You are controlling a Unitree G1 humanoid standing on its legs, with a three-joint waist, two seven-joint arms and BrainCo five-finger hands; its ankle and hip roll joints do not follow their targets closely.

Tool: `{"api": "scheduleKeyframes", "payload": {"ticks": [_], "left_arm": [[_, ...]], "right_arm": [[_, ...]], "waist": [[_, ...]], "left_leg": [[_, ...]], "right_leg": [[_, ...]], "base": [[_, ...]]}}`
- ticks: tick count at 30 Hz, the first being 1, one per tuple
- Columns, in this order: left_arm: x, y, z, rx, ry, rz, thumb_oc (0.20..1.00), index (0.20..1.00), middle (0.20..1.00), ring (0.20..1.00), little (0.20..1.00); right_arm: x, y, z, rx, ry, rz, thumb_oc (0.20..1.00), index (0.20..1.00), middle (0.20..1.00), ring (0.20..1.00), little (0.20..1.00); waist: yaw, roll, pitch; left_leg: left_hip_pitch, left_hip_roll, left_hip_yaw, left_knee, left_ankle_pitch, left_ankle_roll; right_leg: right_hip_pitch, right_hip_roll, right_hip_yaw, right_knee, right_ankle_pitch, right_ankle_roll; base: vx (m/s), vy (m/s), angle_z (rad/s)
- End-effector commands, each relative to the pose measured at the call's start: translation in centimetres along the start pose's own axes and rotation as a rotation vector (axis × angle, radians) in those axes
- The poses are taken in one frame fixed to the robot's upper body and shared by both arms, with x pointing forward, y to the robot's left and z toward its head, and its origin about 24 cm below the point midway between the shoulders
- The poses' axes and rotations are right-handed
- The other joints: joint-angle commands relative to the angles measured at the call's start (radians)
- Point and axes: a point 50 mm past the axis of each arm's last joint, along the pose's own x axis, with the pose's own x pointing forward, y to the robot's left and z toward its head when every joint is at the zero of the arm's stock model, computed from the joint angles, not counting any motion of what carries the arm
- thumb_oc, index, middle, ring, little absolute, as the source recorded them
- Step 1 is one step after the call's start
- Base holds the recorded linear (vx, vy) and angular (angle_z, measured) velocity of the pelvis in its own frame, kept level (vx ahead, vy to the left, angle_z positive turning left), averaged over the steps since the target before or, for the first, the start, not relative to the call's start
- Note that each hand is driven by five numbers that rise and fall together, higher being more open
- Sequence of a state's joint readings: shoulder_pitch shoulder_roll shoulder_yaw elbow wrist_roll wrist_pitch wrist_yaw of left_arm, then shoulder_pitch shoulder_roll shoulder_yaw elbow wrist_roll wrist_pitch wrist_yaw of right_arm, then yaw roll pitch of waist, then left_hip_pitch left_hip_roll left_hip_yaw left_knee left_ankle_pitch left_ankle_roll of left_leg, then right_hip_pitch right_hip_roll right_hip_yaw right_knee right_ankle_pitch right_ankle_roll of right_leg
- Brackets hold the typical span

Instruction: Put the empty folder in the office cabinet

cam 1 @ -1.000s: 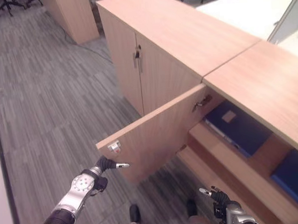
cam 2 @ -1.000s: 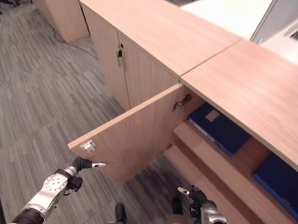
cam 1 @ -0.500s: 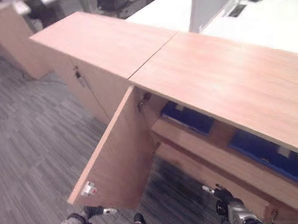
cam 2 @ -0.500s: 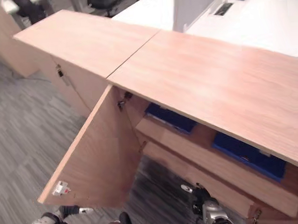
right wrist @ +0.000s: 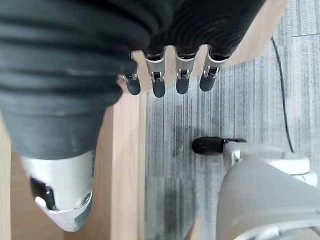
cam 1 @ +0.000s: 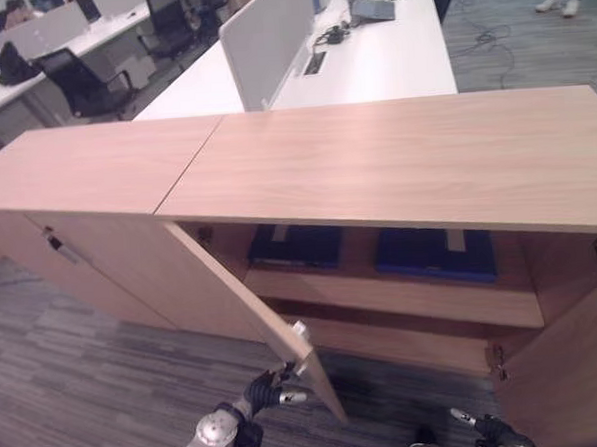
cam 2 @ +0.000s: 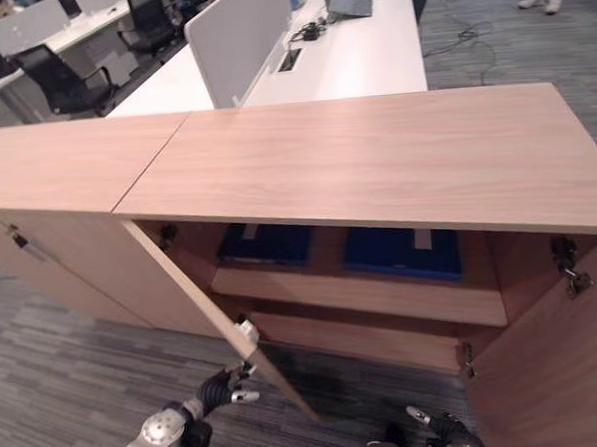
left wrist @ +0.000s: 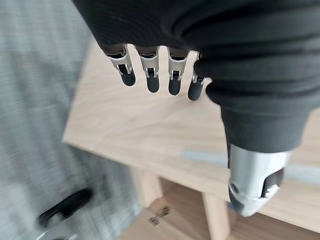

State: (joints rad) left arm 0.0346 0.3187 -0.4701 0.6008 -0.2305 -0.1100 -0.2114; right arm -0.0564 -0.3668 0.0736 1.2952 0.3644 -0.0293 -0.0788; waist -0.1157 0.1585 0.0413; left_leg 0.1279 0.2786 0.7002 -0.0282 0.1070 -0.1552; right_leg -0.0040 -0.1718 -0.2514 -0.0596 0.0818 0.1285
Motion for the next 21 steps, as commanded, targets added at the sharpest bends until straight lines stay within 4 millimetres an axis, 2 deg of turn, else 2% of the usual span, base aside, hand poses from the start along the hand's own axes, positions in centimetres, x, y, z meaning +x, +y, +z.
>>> {"api": "scheduleKeyframes", "payload": {"ticks": [1, 2, 3, 4, 5, 6, 9, 10, 12, 14, 15, 16, 18, 19, 21], "left_arm": [[0.8, 1.6, 4.6, 0.01, -0.197, 0.058, 1.0, 1.0, 1.0, 1.0, 1.0], [0.9, 1.7, 4.5, 0.006, -0.194, 0.065, 1.0, 1.0, 1.0, 1.0, 1.0], [0.9, 1.7, 4.5, 0.006, -0.195, 0.066, 1.0, 1.0, 1.0, 1.0, 1.0], [1.0, 1.9, 4.4, 0.008, -0.187, 0.085, 1.0, 1.0, 1.0, 1.0, 1.0], [1.2, 2.1, 4.4, 0.005, -0.182, 0.103, 1.0, 1.0, 1.0, 1.0, 1.0], [1.3, 3.0, 4.3, 0.005, -0.168, 0.151, 1.0, 1.0, 1.0, 1.0, 1.0], [1.3, 4.2, 3.8, -0.007, -0.136, 0.217, 1.0, 1.0, 1.0, 1.0, 1.0], [1.1, 5.9, 3.7, -0.018, -0.107, 0.295, 1.0, 1.0, 1.0, 1.0, 1.0], [1.0, 6.7, 3.6, -0.03, -0.096, 0.33, 1.0, 1.0, 1.0, 1.0, 1.0], [0.9, 8.5, 4.0, -0.001, -0.072, 0.391, 1.0, 1.0, 1.0, 1.0, 1.0], [0.9, 8.5, 4.0, -0.001, -0.072, 0.391, 1.0, 1.0, 1.0, 1.0, 1.0], [0.5, 10.0, 4.0, 0.013, -0.043, 0.449, 1.0, 1.0, 1.0, 1.0, 1.0], [-0.1, 11.4, 4.3, 0.006, -0.041, 0.493, 1.0, 1.0, 1.0, 1.0, 1.0], [-0.6, 12.9, 5.0, 0.014, -0.045, 0.539, 1.0, 1.0, 1.0, 1.0, 1.0], [-0.9, 13.6, 5.4, 0.028, -0.047, 0.557, 1.0, 1.0, 1.0, 1.0, 1.0]], "right_arm": [[0.2, 2.3, 3.5, -0.011, -0.086, 0.051, 1.0, 1.0, 1.0, 1.0, 1.0], [0.2, 2.5, 3.4, -0.024, -0.086, 0.058, 1.0, 1.0, 1.0, 1.0, 1.0], [0.2, 2.5, 3.4, -0.024, -0.086, 0.058, 1.0, 1.0, 1.0, 1.0, 1.0], [0.1, 2.8, 3.4, -0.04, -0.089, 0.069, 1.0, 1.0, 1.0, 1.0, 1.0], [0.1, 3.0, 3.3, -0.047, -0.09, 0.076, 1.0, 1.0, 1.0, 1.0, 1.0], [0.1, 3.1, 3.2, -0.053, -0.093, 0.088, 1.0, 1.0, 1.0, 1.0, 1.0], [0.0, 3.3, 3.1, -0.065, -0.096, 0.102, 1.0, 1.0, 1.0, 1.0, 1.0], [0.0, 3.5, 2.7, -0.078, -0.094, 0.115, 1.0, 1.0, 1.0, 1.0, 1.0], [-0.1, 3.7, 2.3, -0.091, -0.087, 0.129, 1.0, 1.0, 1.0, 1.0, 1.0], [-0.2, 3.8, 1.2, -0.106, -0.067, 0.149, 1.0, 1.0, 1.0, 1.0, 1.0], [-0.2, 3.8, 1.2, -0.106, -0.067, 0.149, 1.0, 1.0, 1.0, 1.0, 1.0], [-0.3, 3.6, 0.6, -0.121, -0.052, 0.15, 1.0, 1.0, 1.0, 1.0, 1.0], [-0.3, 3.8, 0.3, -0.127, -0.042, 0.16, 1.0, 1.0, 1.0, 1.0, 1.0], [-0.4, 4.0, -0.2, -0.128, -0.03, 0.175, 1.0, 1.0, 1.0, 1.0, 1.0], [-0.4, 4.0, -0.5, -0.126, -0.021, 0.178, 1.0, 1.0, 1.0, 1.0, 1.0]], "waist": [[0.034, -0.047, 0.046], [0.045, -0.057, 0.046], [0.045, -0.057, 0.044], [0.055, -0.064, 0.044], [0.057, -0.066, 0.04], [0.062, -0.073, 0.029], [0.071, -0.086, 0.029], [0.076, -0.09, 0.035], [0.073, -0.091, 0.034], [0.051, -0.089, 0.008], [0.051, -0.089, 0.008], [0.03, -0.097, -0.013], [0.023, -0.109, -0.021], [0.016, -0.121, -0.026], [0.015, -0.126, -0.028]], "left_leg": [[-0.13, -0.038, -0.412, 0.115, 0.026, -0.008], [-0.133, -0.072, -0.488, 0.114, -0.015, 0.005], [-0.138, -0.072, -0.488, 0.114, -0.011, 0.007], [-0.132, -0.106, -0.565, 0.103, -0.046, 0.018], [-0.131, -0.125, -0.608, 0.086, -0.053, 0.024], [-0.145, -0.155, -0.69, 0.063, -0.057, 0.023], [-0.174, -0.183, -0.763, 0.053, -0.049, 0.023], [-0.205, -0.201, -0.805, 0.051, -0.035, 0.023], [-0.184, -0.194, -0.788, 0.03, -0.041, 0.024], [-0.131, -0.177, -0.741, -0.016, -0.038, 0.02], [-0.13, -0.177, -0.741, -0.016, -0.038, 0.02], [-0.099, -0.175, -0.719, -0.04, -0.046, 0.024], [-0.078, -0.174, -0.697, -0.045, -0.056, 0.032], [-0.06, -0.177, -0.671, -0.048, -0.068, 0.04], [-0.052, -0.178, -0.662, -0.049, -0.073, 0.044]], "right_leg": [[0.114, 0.02, 0.074, -0.022, -0.121, 0.024], [0.112, 0.016, 0.101, -0.02, -0.12, 0.022], [0.108, 0.016, 0.101, -0.021, -0.116, 0.022], [0.111, 0.021, 0.137, -0.017, -0.119, 0.019], [0.108, 0.025, 0.159, -0.015, -0.114, 0.018], [0.102, 0.035, 0.205, -0.016, -0.11, 0.019], [0.107, 0.044, 0.249, -0.014, -0.114, 0.019], [0.109, 0.06, 0.297, -0.01, -0.116, 0.013], [0.114, 0.066, 0.312, -0.008, -0.122, 0.014], [0.124, 0.07, 0.325, -0.018, -0.122, 0.021], [0.124, 0.07, 0.325, -0.018, -0.122, 0.021], [0.12, 0.065, 0.342, -0.021, -0.114, 0.028], [0.113, 0.063, 0.366, -0.02, -0.106, 0.035], [0.108, 0.059, 0.393, -0.018, -0.098, 0.044], [0.107, 0.055, 0.404, -0.018, -0.096, 0.047]], "base": [[0.1, -0.117, -1.51], [0.09, -0.086, -1.6], [0.09, -0.045, -1.21], [0.08, -0.033, -1.16], [0.19, -0.023, -1.07], [0.19, -0.002, -0.82], [0.15, -0.002, -1.29], [0.17, -0.012, -1.55], [0.11, 0.013, -1.03], [0.14, 0.061, -0.41], [0.17, 0.093, -0.14], [0.15, 0.084, -0.23], [0.16, 0.098, -0.37], [0.09, 0.082, -0.55], [0.06, 0.089, -0.53]]}}
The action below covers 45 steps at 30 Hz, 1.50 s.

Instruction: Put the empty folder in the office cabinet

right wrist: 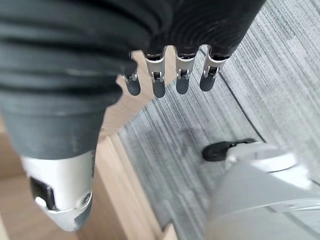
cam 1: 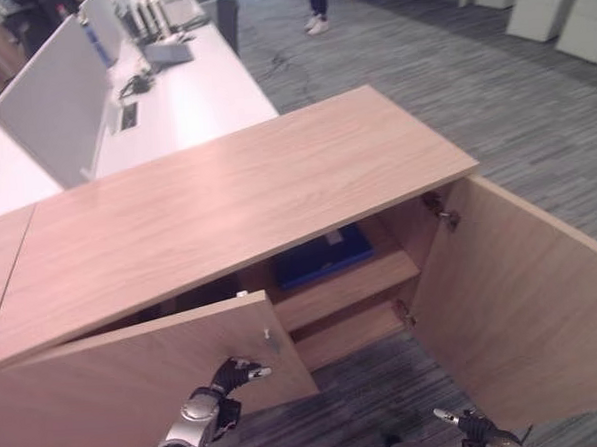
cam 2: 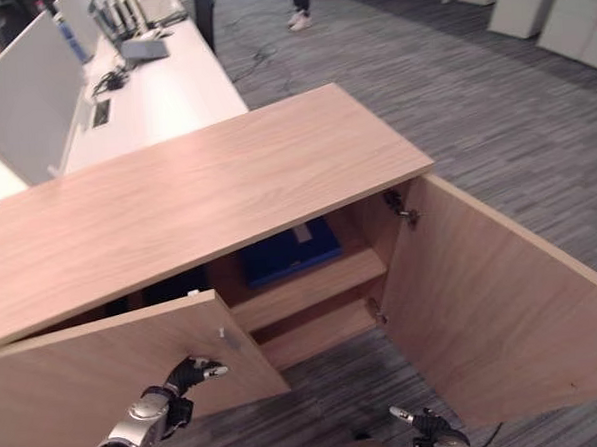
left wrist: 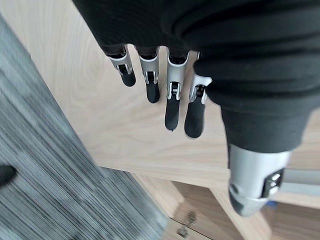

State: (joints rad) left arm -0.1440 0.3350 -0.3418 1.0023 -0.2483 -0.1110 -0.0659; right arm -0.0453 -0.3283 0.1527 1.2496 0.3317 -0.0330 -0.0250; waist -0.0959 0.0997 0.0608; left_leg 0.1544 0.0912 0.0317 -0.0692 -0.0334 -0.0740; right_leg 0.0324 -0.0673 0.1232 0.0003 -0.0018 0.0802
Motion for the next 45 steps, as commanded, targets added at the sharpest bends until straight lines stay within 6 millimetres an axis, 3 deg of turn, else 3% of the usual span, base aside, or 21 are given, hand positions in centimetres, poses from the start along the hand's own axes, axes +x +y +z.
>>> {"api": "scheduleKeyframes", "payload": {"ticks": [1, 2, 11, 15, 17, 18, 19, 20, 21, 23, 25, 26, 28, 29, 30, 35, 39, 42, 43, 44, 45], "left_arm": [[0.3, 6.7, 8.5, 0.031, -0.255, 0.212, 1.0, 1.0, 1.0, 1.0, 1.0], [0.1, 8.0, 9.5, 0.042, -0.269, 0.246, 1.0, 1.0, 1.0, 1.0, 1.0], [-0.7, 11.0, 10.9, 0.076, -0.273, 0.328, 1.0, 1.0, 1.0, 1.0, 1.0], [-0.4, 10.1, 10.8, 0.055, -0.284, 0.306, 1.0, 1.0, 1.0, 1.0, 1.0], [0.1, 8.2, 10.1, 0.031, -0.293, 0.261, 1.0, 1.0, 1.0, 1.0, 1.0], [0.3, 7.3, 10.1, 0.022, -0.302, 0.238, 1.0, 1.0, 1.0, 1.0, 1.0], [0.4, 6.6, 10.2, 0.011, -0.318, 0.222, 1.0, 1.0, 1.0, 1.0, 1.0], [0.4, 4.5, 9.2, -0.013, -0.329, 0.158, 1.0, 1.0, 1.0, 1.0, 1.0], [0.4, 4.5, 9.2, -0.013, -0.327, 0.156, 1.0, 1.0, 1.0, 1.0, 1.0], [0.2, 1.9, 7.2, -0.039, -0.301, 0.069, 1.0, 1.0, 1.0, 1.0, 1.0], [0.1, 1.0, 6.2, -0.044, -0.283, 0.042, 1.0, 1.0, 1.0, 1.0, 1.0], [-0.2, -0.8, 4.8, -0.05, -0.26, -0.023, 1.0, 1.0, 1.0, 1.0, 1.0], [-0.2, -0.9, 4.7, -0.05, -0.259, -0.024, 1.0, 1.0, 1.0, 1.0, 1.0], [-0.6, -2.1, 3.9, -0.059, -0.243, -0.075, 1.0, 1.0, 1.0, 1.0, 1.0], [-0.6, -2.6, 3.5, -0.055, -0.224, -0.093, 1.0, 1.0, 1.0, 1.0, 1.0], [-0.8, -3.2, 1.0, -0.022, -0.131, -0.127, 1.0, 1.0, 1.0, 1.0, 1.0], [-0.7, -3.4, -0.2, -0.034, -0.075, -0.113, 1.0, 1.0, 1.0, 1.0, 1.0], [-0.6, -3.0, -1.0, -0.075, -0.031, -0.076, 1.0, 1.0, 1.0, 1.0, 1.0], [-0.3, -2.9, -1.3, -0.1, -0.001, -0.055, 1.0, 1.0, 1.0, 1.0, 1.0], [-0.3, -2.9, -1.2, -0.101, -0.002, -0.055, 1.0, 1.0, 1.0, 1.0, 1.0], [-0.3, -2.8, -1.7, -0.111, 0.023, -0.043, 1.0, 1.0, 1.0, 1.0, 1.0]], "right_arm": [[-0.1, 1.4, -0.7, -0.032, 0.013, 0.053, 1.0, 1.0, 1.0, 1.0, 1.0], [-0.2, 1.3, -1.6, -0.034, 0.039, 0.055, 1.0, 1.0, 1.0, 1.0, 1.0], [-0.4, 0.6, -2.9, 0.008, 0.083, 0.037, 1.0, 1.0, 1.0, 1.0, 1.0], [-0.5, 0.7, -3.2, 0.037, 0.097, 0.029, 1.0, 1.0, 1.0, 1.0, 1.0], [-0.3, 0.7, -2.6, 0.067, 0.085, 0.018, 1.0, 1.0, 1.0, 1.0, 1.0], [-0.2, 0.8, -2.1, 0.08, 0.075, 0.013, 1.0, 1.0, 1.0, 1.0, 1.0], [-0.1, 1.0, -1.4, 0.096, 0.054, 0.011, 1.0, 1.0, 1.0, 1.0, 1.0], [0.0, 1.2, -0.7, 0.113, 0.037, 0.004, 1.0, 1.0, 1.0, 1.0, 1.0], [0.0, 1.2, -0.7, 0.113, 0.038, 0.003, 1.0, 1.0, 1.0, 1.0, 1.0], [0.1, 1.8, -0.6, 0.113, 0.038, 0.009, 1.0, 1.0, 1.0, 1.0, 1.0], [0.0, 1.8, -0.9, 0.11, 0.049, 0.013, 1.0, 1.0, 1.0, 1.0, 1.0], [0.0, 1.7, -1.0, 0.11, 0.059, 0.008, 1.0, 1.0, 1.0, 1.0, 1.0], [0.0, 1.7, -1.1, 0.11, 0.061, 0.007, 1.0, 1.0, 1.0, 1.0, 1.0], [0.1, 1.6, -0.7, 0.114, 0.059, 0.004, 1.0, 1.0, 1.0, 1.0, 1.0], [0.1, 1.6, -0.5, 0.111, 0.058, 0.005, 1.0, 1.0, 1.0, 1.0, 1.0], [0.0, 1.3, -1.4, 0.034, 0.089, 0.007, 1.0, 1.0, 1.0, 1.0, 1.0], [-0.1, -0.2, -1.8, -0.005, 0.101, -0.024, 1.0, 1.0, 1.0, 1.0, 1.0], [-0.1, -1.3, -1.4, -0.026, 0.09, -0.049, 1.0, 1.0, 1.0, 1.0, 1.0], [-0.2, -2.5, -1.3, 0.01, 0.085, -0.092, 1.0, 1.0, 1.0, 1.0, 1.0], [-0.2, -2.6, -1.3, 0.011, 0.084, -0.093, 1.0, 1.0, 1.0, 1.0, 1.0], [-0.3, -3.6, -1.5, 0.039, 0.085, -0.123, 1.0, 1.0, 1.0, 1.0, 1.0]], "waist": [[-0.009, -0.073, -0.052], [-0.017, -0.08, -0.059], [-0.037, -0.106, -0.069], [-0.038, -0.116, -0.066], [-0.031, -0.116, -0.054], [-0.021, -0.113, -0.041], [-0.005, -0.108, -0.026], [0.04, -0.091, -0.013], [0.036, -0.09, -0.013], [0.06, -0.088, -0.01], [0.067, -0.092, -0.012], [0.078, -0.096, -0.015], [0.081, -0.096, -0.016], [0.089, -0.092, -0.014], [0.092, -0.091, -0.011], [0.08, -0.095, -0.015], [0.043, -0.061, -0.009], [0.032, -0.033, -0.007], [0.02, -0.027, 0.0], [0.018, -0.024, 0.001], [-0.002, -0.032, 0.007]], "left_leg": [[-0.073, 0.007, 0.013, -0.01, 0.062, -0.034], [-0.066, 0.0, 0.023, -0.012, 0.054, -0.028], [-0.056, -0.026, 0.053, -0.018, 0.025, -0.005], [-0.055, -0.035, 0.067, -0.018, 0.016, 0.002], [-0.056, -0.035, 0.08, -0.018, 0.012, 0.005], [-0.06, -0.031, 0.087, -0.018, 0.011, 0.005], [-0.067, -0.02, 0.106, -0.018, 0.014, -0.001], [-0.085, 0.005, 0.15, -0.018, 0.024, -0.012], [-0.085, 0.006, 0.146, -0.018, 0.023, -0.013], [-0.088, 0.027, 0.19, -0.011, 0.032, -0.019], [-0.084, 0.029, 0.202, -0.007, 0.031, -0.02], [-0.079, 0.038, 0.216, -0.002, 0.028, -0.029], [-0.077, 0.037, 0.219, -0.002, 0.027, -0.029], [-0.07, 0.058, 0.234, 0.0, 0.029, -0.046], [-0.06, 0.073, 0.244, 0.0, 0.029, -0.057], [-0.04, 0.146, 0.28, 0.007, 0.062, -0.113], [-0.036, 0.23, 0.273, 0.021, 0.113, -0.153], [-0.055, 0.285, 0.262, 0.083, 0.194, -0.174], [-0.088, 0.334, 0.276, 0.131, 0.296, -0.181], [-0.089, 0.336, 0.272, 0.13, 0.299, -0.182], [-0.083, 0.358, 0.338, 0.167, 0.317, -0.172]], "right_leg": [[0.07, -0.053, 0.037, -0.078, -0.011, 0.101], [0.068, -0.064, 0.047, -0.078, -0.007, 0.11], [0.04, -0.098, 0.074, -0.066, 0.01, 0.142], [0.018, -0.107, 0.077, -0.051, 0.018, 0.154], [-0.007, -0.114, 0.063, -0.032, 0.024, 0.162], [-0.032, -0.12, 0.028, -0.009, 0.034, 0.167], [-0.055, -0.144, -0.055, 0.013, 0.05, 0.173], [-0.064, -0.21, -0.289, 0.054, 0.06, 0.158], [-0.061, -0.21, -0.295, 0.055, 0.057, 0.158], [-0.046, -0.278, -0.425, 0.08, 0.076, 0.147], [-0.037, -0.297, -0.423, 0.077, 0.09, 0.152], [-0.028, -0.341, -0.422, 0.052, 0.129, 0.166], [-0.027, -0.341, -0.42, 0.049, 0.132, 0.166], [-0.047, -0.384, -0.445, 0.025, 0.186, 0.178], [-0.062, -0.395, -0.452, 0.014, 0.213, 0.182], [-0.057, -0.354, -0.464, -0.02, 0.19, 0.182], [-0.037, -0.278, -0.446, -0.025, 0.129, 0.167], [-0.014, -0.211, -0.44, -0.044, 0.079, 0.135], [0.02, -0.18, -0.463, -0.062, 0.057, 0.113], [0.022, -0.178, -0.466, -0.062, 0.056, 0.111], [0.054, -0.156, -0.481, -0.063, 0.026, 0.086]], "base": [[0.08, 0.159, -0.38], [0.06, 0.122, -0.34], [0.03, 0.099, -0.12], [0.01, 0.055, -0.14], [-0.04, 0.004, -0.07], [-0.13, -0.07, -0.13], [-0.21, -0.138, -0.31], [-0.17, -0.116, -0.51], [-0.15, -0.099, -0.83], [-0.08, -0.142, -0.79], [-0.04, -0.189, -0.47], [-0.03, -0.217, -0.59], [0.0, -0.189, -0.54], [0.04, -0.323, -0.43], [0.05, -0.422, -0.38], [0.06, -0.323, -0.46], [0.06, -0.285, -0.3], [0.07, -0.289, -0.2], [0.01, -0.222, -0.07], [0.1, -0.319, 0.21], [0.17, -0.318, 0.44]]}}
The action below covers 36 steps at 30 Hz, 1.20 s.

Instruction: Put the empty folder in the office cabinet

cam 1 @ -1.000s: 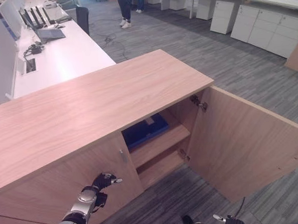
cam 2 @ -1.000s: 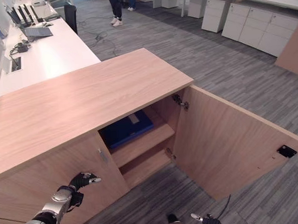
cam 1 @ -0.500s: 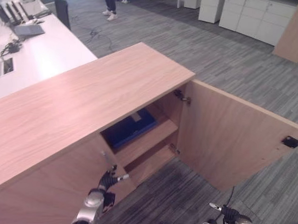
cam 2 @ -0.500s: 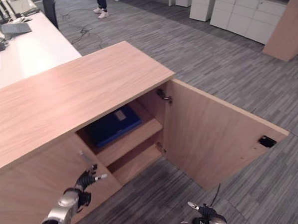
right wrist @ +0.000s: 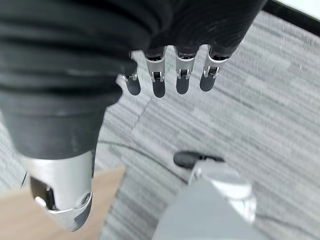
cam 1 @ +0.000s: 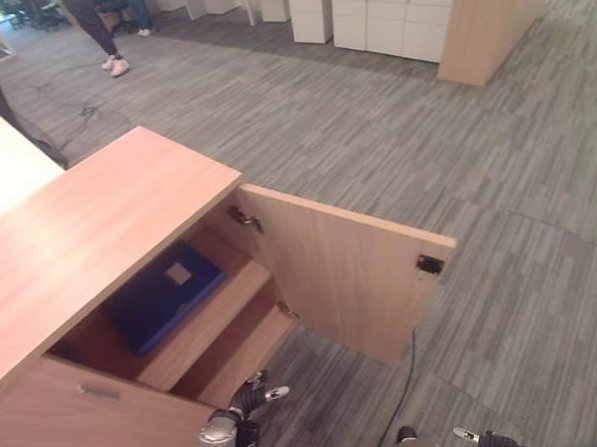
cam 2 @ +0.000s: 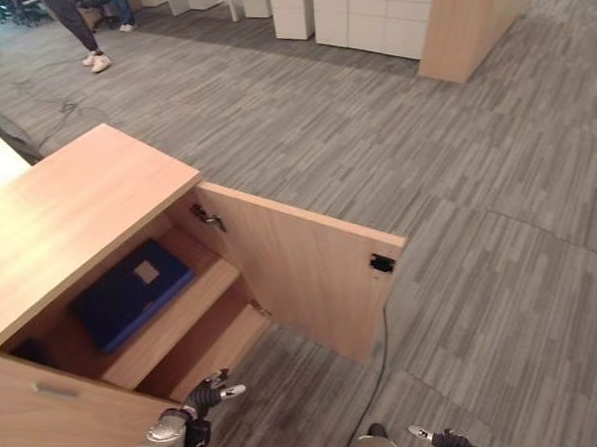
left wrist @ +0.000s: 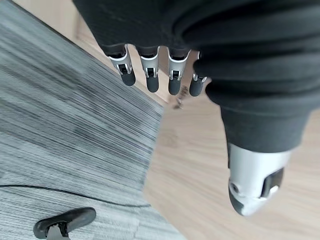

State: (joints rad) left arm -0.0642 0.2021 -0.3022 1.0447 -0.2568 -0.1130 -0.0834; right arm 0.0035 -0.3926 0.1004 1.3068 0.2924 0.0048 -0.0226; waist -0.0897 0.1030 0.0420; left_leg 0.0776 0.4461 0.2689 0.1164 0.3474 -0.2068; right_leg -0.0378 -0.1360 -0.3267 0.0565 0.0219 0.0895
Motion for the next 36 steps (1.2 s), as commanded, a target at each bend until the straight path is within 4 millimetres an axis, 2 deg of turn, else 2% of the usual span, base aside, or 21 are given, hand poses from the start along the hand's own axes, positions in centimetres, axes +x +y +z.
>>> {"api": "scheduleKeyframes", "payload": {"ticks": [1, 2, 3, 5, 6, 11, 12, 13, 14, 15, 16, 18, 20, 23, 24, 25, 28, 29, 31, 33, 36], "left_arm": [[0.0, 2.0, 1.3, 0.023, -0.044, 0.057, 1.0, 1.0, 1.0, 1.0, 1.0], [0.0, 1.9, 1.0, 0.025, -0.031, 0.057, 1.0, 1.0, 1.0, 1.0, 1.0], [-0.1, 1.8, 0.1, 0.022, 0.001, 0.058, 1.0, 1.0, 1.0, 1.0, 1.0], [-0.3, 2.0, -0.9, 0.01, 0.042, 0.067, 1.0, 1.0, 1.0, 1.0, 1.0], [-1.0, 2.7, -2.8, 0.038, 0.115, 0.081, 1.0, 1.0, 1.0, 1.0, 1.0], [-1.8, 4.0, -4.1, 0.067, 0.166, 0.101, 1.0, 1.0, 1.0, 1.0, 1.0], [-2.6, 5.0, -5.2, 0.098, 0.206, 0.119, 1.0, 1.0, 1.0, 1.0, 1.0], [-2.6, 5.0, -5.2, 0.097, 0.206, 0.119, 1.0, 1.0, 1.0, 1.0, 1.0], [-2.8, 5.1, -5.8, 0.103, 0.228, 0.122, 1.0, 1.0, 1.0, 1.0, 1.0], [-2.8, 5.1, -5.7, 0.103, 0.228, 0.122, 1.0, 1.0, 1.0, 1.0, 1.0], [-3.1, 5.3, -6.4, 0.107, 0.255, 0.128, 1.0, 1.0, 1.0, 1.0, 1.0], [-3.2, 5.3, -6.5, 0.104, 0.262, 0.133, 1.0, 1.0, 1.0, 1.0, 1.0], [-3.5, 5.5, -7.2, 0.106, 0.289, 0.141, 1.0, 1.0, 1.0, 1.0, 1.0], [-3.8, 5.4, -7.7, 0.112, 0.309, 0.14, 1.0, 1.0, 1.0, 1.0, 1.0], [-4.0, 5.4, -8.2, 0.119, 0.328, 0.141, 1.0, 1.0, 1.0, 1.0, 1.0], [-4.0, 5.5, -8.2, 0.118, 0.328, 0.142, 1.0, 1.0, 1.0, 1.0, 1.0], [-4.4, 5.4, -8.9, 0.12, 0.357, 0.147, 1.0, 1.0, 1.0, 1.0, 1.0], [-4.5, 5.4, -9.1, 0.118, 0.368, 0.15, 1.0, 1.0, 1.0, 1.0, 1.0], [-4.5, 5.3, -9.3, 0.12, 0.374, 0.148, 1.0, 1.0, 1.0, 1.0, 1.0], [-4.6, 5.2, -9.5, 0.126, 0.382, 0.147, 1.0, 1.0, 1.0, 1.0, 1.0], [-4.6, 5.2, -9.5, 0.121, 0.382, 0.155, 1.0, 1.0, 1.0, 1.0, 1.0]], "right_arm": [[0.2, -0.8, 2.4, 0.071, -0.055, -0.046, 1.0, 1.0, 1.0, 1.0, 1.0], [0.2, -1.1, 2.8, 0.075, -0.068, -0.053, 1.0, 1.0, 1.0, 1.0, 1.0], [0.2, -1.2, 3.4, 0.082, -0.086, -0.055, 1.0, 1.0, 1.0, 1.0, 1.0], [0.2, -1.0, 4.2, 0.097, -0.108, -0.045, 1.0, 1.0, 1.0, 1.0, 1.0], [0.1, -1.2, 5.9, 0.083, -0.15, -0.045, 1.0, 1.0, 1.0, 1.0, 1.0], [-0.5, -3.4, 10.2, 0.143, -0.266, -0.087, 1.0, 1.0, 1.0, 1.0, 1.0], [-2.3, -5.7, 16.8, 0.167, -0.433, -0.136, 1.0, 1.0, 1.0, 1.0, 1.0], [-2.3, -5.7, 16.9, 0.167, -0.434, -0.136, 1.0, 1.0, 1.0, 1.0, 1.0], [-3.0, -5.6, 18.9, 0.165, -0.486, -0.131, 1.0, 1.0, 1.0, 1.0, 1.0], [-3.1, -5.6, 19.0, 0.165, -0.487, -0.131, 1.0, 1.0, 1.0, 1.0, 1.0], [-3.8, -5.0, 20.9, 0.158, -0.539, -0.117, 1.0, 1.0, 1.0, 1.0, 1.0], [-4.0, -4.6, 21.7, 0.155, -0.56, -0.106, 1.0, 1.0, 1.0, 1.0, 1.0], [-4.9, -3.1, 23.9, 0.145, -0.619, -0.068, 1.0, 1.0, 1.0, 1.0, 1.0], [-5.6, -1.7, 25.3, 0.127, -0.657, -0.036, 1.0, 1.0, 1.0, 1.0, 1.0], [-6.1, -0.2, 26.2, 0.095, -0.686, -0.002, 1.0, 1.0, 1.0, 1.0, 1.0], [-6.1, -0.2, 26.2, 0.094, -0.686, -0.001, 1.0, 1.0, 1.0, 1.0, 1.0], [-6.4, 2.9, 26.8, 0.037, -0.709, 0.069, 1.0, 1.0, 1.0, 1.0, 1.0], [-6.4, 4.6, 26.5, 0.004, -0.711, 0.109, 1.0, 1.0, 1.0, 1.0, 1.0], [-6.3, 5.7, 26.1, -0.014, -0.704, 0.133, 1.0, 1.0, 1.0, 1.0, 1.0], [-6.0, 8.7, 24.6, -0.081, -0.682, 0.207, 1.0, 1.0, 1.0, 1.0, 1.0], [-5.8, 10.4, 23.4, -0.113, -0.667, 0.254, 1.0, 1.0, 1.0, 1.0, 1.0]], "waist": [[-0.005, -0.043, 0.03], [0.009, -0.05, 0.03], [0.038, -0.078, 0.037], [0.044, -0.088, 0.04], [0.064, -0.097, 0.024], [0.083, -0.109, 0.007], [0.103, -0.117, -0.011], [0.103, -0.116, -0.01], [0.111, -0.118, -0.017], [0.111, -0.118, -0.016], [0.12, -0.12, -0.021], [0.125, -0.122, -0.023], [0.14, -0.126, -0.029], [0.149, -0.128, -0.029], [0.157, -0.129, -0.03], [0.156, -0.129, -0.03], [0.167, -0.13, -0.031], [0.172, -0.128, -0.03], [0.175, -0.127, -0.03], [0.179, -0.123, -0.029], [0.18, -0.121, -0.027]], "left_leg": [[-0.026, -0.027, 0.082, 0.039, -0.098, -0.024], [-0.063, -0.078, 0.021, 0.058, -0.134, -0.008], [-0.118, -0.199, -0.088, 0.05, -0.265, 0.031], [-0.116, -0.232, -0.102, 0.021, -0.301, 0.038], [-0.079, -0.26, -0.151, 0.004, -0.333, 0.044], [-0.022, -0.262, -0.153, -0.057, -0.335, 0.048], [0.021, -0.266, -0.142, -0.121, -0.331, 0.055], [0.022, -0.266, -0.141, -0.123, -0.33, 0.055], [0.033, -0.268, -0.139, -0.141, -0.328, 0.057], [0.035, -0.268, -0.138, -0.142, -0.328, 0.057], [0.044, -0.268, -0.138, -0.155, -0.326, 0.059], [0.047, -0.268, -0.138, -0.162, -0.324, 0.059], [0.054, -0.27, -0.141, -0.175, -0.322, 0.061], [0.056, -0.27, -0.146, -0.179, -0.322, 0.062], [0.055, -0.27, -0.148, -0.181, -0.321, 0.064], [0.056, -0.27, -0.148, -0.181, -0.321, 0.064], [0.054, -0.271, -0.153, -0.184, -0.32, 0.064], [0.052, -0.271, -0.157, -0.185, -0.319, 0.065], [0.05, -0.272, -0.159, -0.186, -0.318, 0.065], [0.047, -0.273, -0.164, -0.188, -0.316, 0.065], [0.045, -0.273, -0.168, -0.189, -0.315, 0.065]], "right_leg": [[0.135, -0.076, -0.018, -0.119, -0.013, 0.06], [0.138, -0.073, -0.007, -0.121, -0.018, 0.056], [0.151, -0.076, 0.011, -0.123, -0.029, 0.05], [0.152, -0.068, 0.022, -0.114, -0.033, 0.048], [0.168, -0.054, 0.046, -0.102, -0.044, 0.037], [0.195, -0.062, 0.039, -0.099, -0.042, 0.047], [0.198, -0.067, 0.036, -0.095, -0.036, 0.06], [0.198, -0.067, 0.036, -0.095, -0.036, 0.061], [0.197, -0.067, 0.035, -0.096, -0.034, 0.065], [0.197, -0.067, 0.036, -0.096, -0.034, 0.065], [0.199, -0.067, 0.036, -0.099, -0.032, 0.068], [0.2, -0.067, 0.036, -0.101, -0.031, 0.07], [0.203, -0.066, 0.033, -0.108, -0.026, 0.073], [0.205, -0.066, 0.03, -0.112, -0.025, 0.073], [0.205, -0.066, 0.03, -0.116, -0.022, 0.074], [0.206, -0.066, 0.03, -0.116, -0.022, 0.074], [0.208, -0.066, 0.029, -0.122, -0.02, 0.075], [0.207, -0.067, 0.026, -0.123, -0.019, 0.075], [0.207, -0.066, 0.024, -0.124, -0.019, 0.075], [0.206, -0.066, 0.022, -0.126, -0.02, 0.075], [0.206, -0.066, 0.022, -0.127, -0.02, 0.074]], "base": [[0.21, -0.372, 0.31], [0.21, -0.323, -0.09], [0.16, -0.219, -0.47], [0.16, -0.153, -0.67], [0.18, -0.083, -0.42], [0.1, 0.009, -0.17], [0.06, 0.067, 0.06], [0.05, 0.085, -0.01], [0.0, 0.0, 0.0], [0.02, 0.049, 0.0], [0.01, 0.03, 0.01], [0.01, 0.026, 0.03], [0.01, 0.008, 0.03], [0.0, 0.0, 0.0], [0.0, 0.0, 0.0], [-0.01, 0.015, 0.04], [0.0, 0.0, 0.0], [-0.01, 0.012, 0.05], [-0.01, 0.005, 0.02], [-0.01, 0.004, 0.02], [-0.01, 0.0, 0.0]]}}
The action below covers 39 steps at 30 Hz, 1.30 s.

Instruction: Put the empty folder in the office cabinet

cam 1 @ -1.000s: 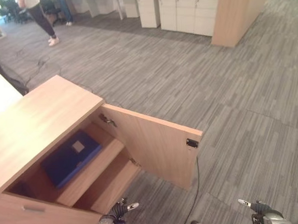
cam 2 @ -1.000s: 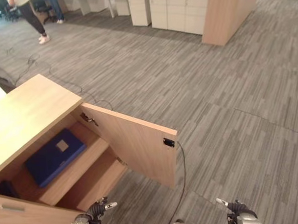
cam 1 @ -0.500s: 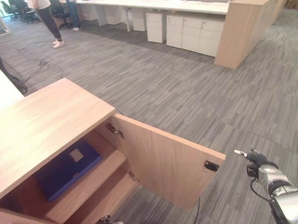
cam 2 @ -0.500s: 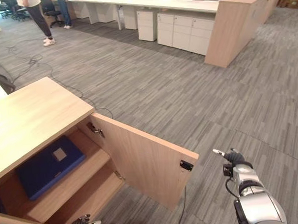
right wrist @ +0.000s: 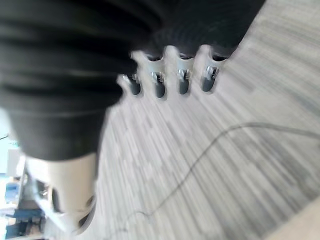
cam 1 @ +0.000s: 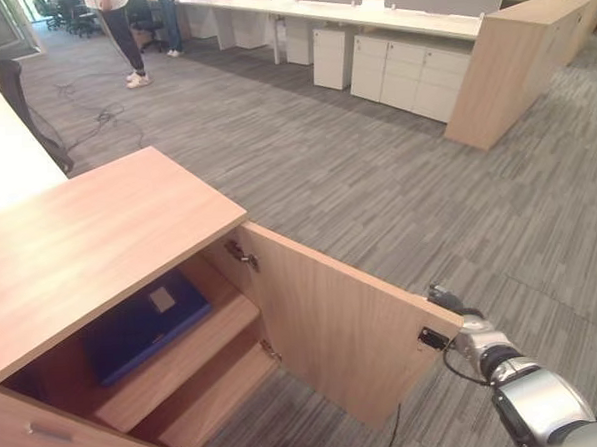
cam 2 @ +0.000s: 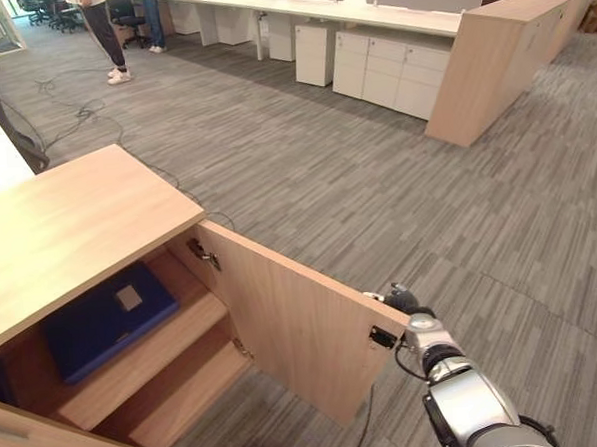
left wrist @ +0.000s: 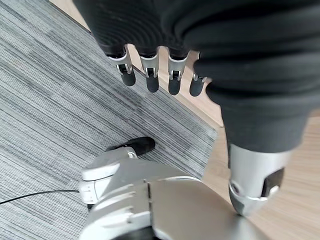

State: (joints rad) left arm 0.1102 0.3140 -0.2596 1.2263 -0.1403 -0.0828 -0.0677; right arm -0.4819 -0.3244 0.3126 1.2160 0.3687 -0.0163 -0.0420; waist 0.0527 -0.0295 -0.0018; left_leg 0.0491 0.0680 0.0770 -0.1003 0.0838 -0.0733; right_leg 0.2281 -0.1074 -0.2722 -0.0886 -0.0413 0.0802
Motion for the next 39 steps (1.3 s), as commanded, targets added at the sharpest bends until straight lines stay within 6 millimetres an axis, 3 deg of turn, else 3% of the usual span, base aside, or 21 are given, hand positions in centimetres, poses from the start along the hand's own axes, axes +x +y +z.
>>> {"api": "scheduleKeyframes", "payload": {"ticks": [1, 5, 6, 7, 10, 12, 14, 15, 16, 17, 19, 23, 26, 29, 30, 32, 33, 35, 37, 39], "left_arm": [[0.4, 0.2, 1.6, 0.026, -0.018, 0.019, 1.0, 1.0, 1.0, 1.0, 1.0], [0.4, 0.6, 1.9, 0.021, -0.025, 0.039, 1.0, 1.0, 1.0, 1.0, 1.0], [0.4, 1.3, 2.1, 0.016, -0.03, 0.066, 1.0, 1.0, 1.0, 1.0, 1.0], [0.4, 1.6, 2.2, 0.011, -0.035, 0.076, 1.0, 1.0, 1.0, 1.0, 1.0], [0.3, 2.3, 2.9, 0.001, -0.066, 0.11, 1.0, 1.0, 1.0, 1.0, 1.0], [0.5, 2.1, 4.7, -0.011, -0.121, 0.117, 1.0, 1.0, 1.0, 1.0, 1.0], [0.6, 1.9, 5.5, -0.01, -0.14, 0.116, 1.0, 1.0, 1.0, 1.0, 1.0], [0.6, 1.8, 5.6, -0.009, -0.142, 0.116, 1.0, 1.0, 1.0, 1.0, 1.0], [0.6, 1.8, 5.0, -0.004, -0.125, 0.113, 1.0, 1.0, 1.0, 1.0, 1.0], [0.5, 1.9, 3.7, 0.03, -0.07, 0.118, 1.0, 1.0, 1.0, 1.0, 1.0], [0.4, 2.7, 2.7, 0.077, -0.002, 0.132, 1.0, 1.0, 1.0, 1.0, 1.0], [0.3, 3.6, 2.5, 0.08, 0.027, 0.161, 1.0, 1.0, 1.0, 1.0, 1.0], [0.3, 4.1, 3.1, 0.088, 0.012, 0.174, 1.0, 1.0, 1.0, 1.0, 1.0], [0.2, 4.7, 3.2, 0.088, 0.008, 0.192, 1.0, 1.0, 1.0, 1.0, 1.0], [0.0, 5.7, 3.3, 0.081, 0.004, 0.224, 1.0, 1.0, 1.0, 1.0, 1.0], [-0.3, 6.8, 3.5, 0.069, -0.002, 0.259, 1.0, 1.0, 1.0, 1.0, 1.0], [-0.4, 7.0, 3.6, 0.059, -0.007, 0.268, 1.0, 1.0, 1.0, 1.0, 1.0], [-0.4, 7.3, 3.9, 0.057, -0.013, 0.279, 1.0, 1.0, 1.0, 1.0, 1.0], [-0.4, 7.4, 4.2, 0.063, -0.023, 0.278, 1.0, 1.0, 1.0, 1.0, 1.0], [-0.4, 7.3, 4.3, 0.063, -0.03, 0.273, 1.0, 1.0, 1.0, 1.0, 1.0]], "right_arm": [[0.0, 4.0, 1.3, -0.04, -0.076, 0.121, 1.0, 1.0, 1.0, 1.0, 1.0], [-0.8, 6.6, -1.0, -0.061, -0.047, 0.217, 1.0, 1.0, 1.0, 1.0, 1.0], [-1.8, 8.3, -3.0, -0.117, -0.035, 0.308, 1.0, 1.0, 1.0, 1.0, 1.0], [-2.2, 8.8, -3.6, -0.14, -0.035, 0.342, 1.0, 1.0, 1.0, 1.0, 1.0], [-3.5, 10.4, -3.9, -0.164, -0.093, 0.437, 1.0, 1.0, 1.0, 1.0, 1.0], [-3.9, 10.6, -3.6, -0.128, -0.131, 0.455, 1.0, 1.0, 1.0, 1.0, 1.0], [-3.8, 10.4, -3.1, -0.122, -0.148, 0.445, 1.0, 1.0, 1.0, 1.0, 1.0], [-3.8, 10.7, -2.6, -0.143, -0.163, 0.462, 1.0, 1.0, 1.0, 1.0, 1.0], [-3.8, 11.0, -2.0, -0.158, -0.183, 0.482, 1.0, 1.0, 1.0, 1.0, 1.0], [-3.9, 11.3, -1.0, -0.157, -0.213, 0.504, 1.0, 1.0, 1.0, 1.0, 1.0], [-4.2, 11.8, -0.7, -0.132, -0.225, 0.533, 1.0, 1.0, 1.0, 1.0, 1.0], [-4.7, 12.1, -1.3, -0.082, -0.21, 0.549, 1.0, 1.0, 1.0, 1.0, 1.0], [-4.5, 12.1, -1.6, 0.012, -0.183, 0.508, 1.0, 1.0, 1.0, 1.0, 1.0], [-4.4, 12.2, -1.5, 0.056, -0.173, 0.495, 1.0, 1.0, 1.0, 1.0, 1.0], [-4.3, 12.5, -1.4, 0.077, -0.169, 0.489, 1.0, 1.0, 1.0, 1.0, 1.0], [-4.2, 12.3, -1.3, 0.095, -0.174, 0.478, 1.0, 1.0, 1.0, 1.0, 1.0], [-4.3, 12.3, -1.2, 0.106, -0.177, 0.475, 1.0, 1.0, 1.0, 1.0, 1.0], [-4.0, 11.5, -0.9, 0.135, -0.188, 0.443, 1.0, 1.0, 1.0, 1.0, 1.0], [-3.3, 9.4, 0.6, 0.173, -0.234, 0.354, 1.0, 1.0, 1.0, 1.0, 1.0], [-3.1, 8.2, 1.2, 0.187, -0.258, 0.311, 1.0, 1.0, 1.0, 1.0, 1.0]], "waist": [[0.038, 0.013, 0.019], [0.034, 0.015, 0.025], [0.036, 0.017, 0.034], [0.038, 0.017, 0.038], [0.057, 0.025, 0.063], [0.082, 0.036, 0.1], [0.068, 0.032, 0.117], [0.04, 0.028, 0.117], [0.032, 0.03, 0.111], [0.016, 0.032, 0.093], [-0.005, 0.025, 0.073], [-0.002, -0.004, 0.049], [0.036, -0.05, 0.055], [0.055, -0.061, 0.059], [0.073, -0.07, 0.07], [0.064, -0.074, 0.082], [0.055, -0.066, 0.086], [0.024, -0.044, 0.089], [0.009, -0.035, 0.089], [0.003, -0.031, 0.093]], "left_leg": [[0.071, 0.106, 0.018, 0.027, -0.05, -0.07], [0.065, 0.108, 0.008, 0.028, -0.045, -0.072], [0.057, 0.111, -0.006, 0.028, -0.038, -0.077], [0.053, 0.112, -0.011, 0.028, -0.035, -0.079], [0.008, 0.114, -0.042, 0.034, 0.0, -0.094], [-0.092, 0.104, -0.07, 0.051, 0.037, -0.122], [-0.137, 0.14, 0.033, 0.109, 0.048, -0.124], [-0.102, 0.214, 0.201, 0.161, 0.032, -0.125], [-0.071, 0.248, 0.236, 0.208, 0.022, -0.134], [-0.008, 0.305, 0.26, 0.227, 0.017, -0.166], [0.023, 0.323, 0.295, 0.196, 0.021, -0.175], [0.032, 0.277, 0.296, 0.134, -0.035, -0.153], [-0.004, 0.187, 0.23, 0.132, -0.089, -0.101], [-0.01, 0.149, 0.214, 0.117, -0.108, -0.074], [-0.004, 0.113, 0.206, 0.097, -0.119, -0.049], [-0.01, 0.083, 0.175, 0.076, -0.095, -0.03], [-0.005, 0.08, 0.153, 0.067, -0.091, -0.029], [0.005, 0.067, 0.087, 0.056, -0.09, -0.019], [0.024, 0.043, 0.025, 0.036, -0.091, -0.006], [0.028, 0.037, -0.004, 0.035, -0.092, -0.004]], "right_leg": [[-0.062, -0.094, -0.034, 0.019, 0.042, 0.083], [-0.06, -0.093, -0.037, 0.02, 0.038, 0.08], [-0.059, -0.091, -0.045, 0.021, 0.033, 0.077], [-0.059, -0.091, -0.05, 0.021, 0.032, 0.076], [-0.066, -0.091, -0.081, 0.017, 0.03, 0.077], [-0.086, -0.116, -0.155, 0.012, 0.038, 0.086], [-0.096, -0.146, -0.213, 0.016, 0.051, 0.089], [-0.108, -0.166, -0.267, 0.028, 0.062, 0.083], [-0.114, -0.177, -0.287, 0.046, 0.067, 0.074], [-0.108, -0.198, -0.314, 0.08, 0.056, 0.077], [-0.108, -0.209, -0.335, 0.096, 0.064, 0.083], [-0.108, -0.248, -0.347, 0.114, 0.105, 0.11], [-0.101, -0.333, -0.359, 0.159, 0.174, 0.161], [-0.107, -0.366, -0.369, 0.206, 0.189, 0.167], [-0.126, -0.394, -0.36, 0.274, 0.213, 0.174], [-0.169, -0.38, -0.266, 0.307, 0.246, 0.167], [-0.195, -0.342, -0.181, 0.306, 0.223, 0.164], [-0.225, -0.226, -0.014, 0.271, 0.106, 0.142], [-0.247, -0.135, 0.056, 0.221, 0.053, 0.115], [-0.252, -0.112, 0.075, 0.222, 0.036, 0.113]], "base": [[-0.03, -0.004, 0.0], [-0.02, -0.018, 0.02], [-0.06, -0.076, 0.1], [-0.06, -0.095, 0.27], [-0.14, -0.089, 0.49], [-0.31, -0.003, 0.69], [-0.26, 0.11, 2.03], [-0.28, 0.203, 2.48], [-0.2, 0.338, 1.58], [-0.08, 0.317, 1.26], [0.0, 0.205, 0.53], [0.02, 0.238, 1.15], [0.03, 0.319, 0.49], [0.02, 0.192, 0.84], [0.06, 0.248, 0.39], [0.02, 0.213, 0.46], [0.05, 0.189, 0.61], [0.17, 0.17, 0.6], [0.18, 0.092, 1.18], [0.12, 0.013, 0.88]]}}
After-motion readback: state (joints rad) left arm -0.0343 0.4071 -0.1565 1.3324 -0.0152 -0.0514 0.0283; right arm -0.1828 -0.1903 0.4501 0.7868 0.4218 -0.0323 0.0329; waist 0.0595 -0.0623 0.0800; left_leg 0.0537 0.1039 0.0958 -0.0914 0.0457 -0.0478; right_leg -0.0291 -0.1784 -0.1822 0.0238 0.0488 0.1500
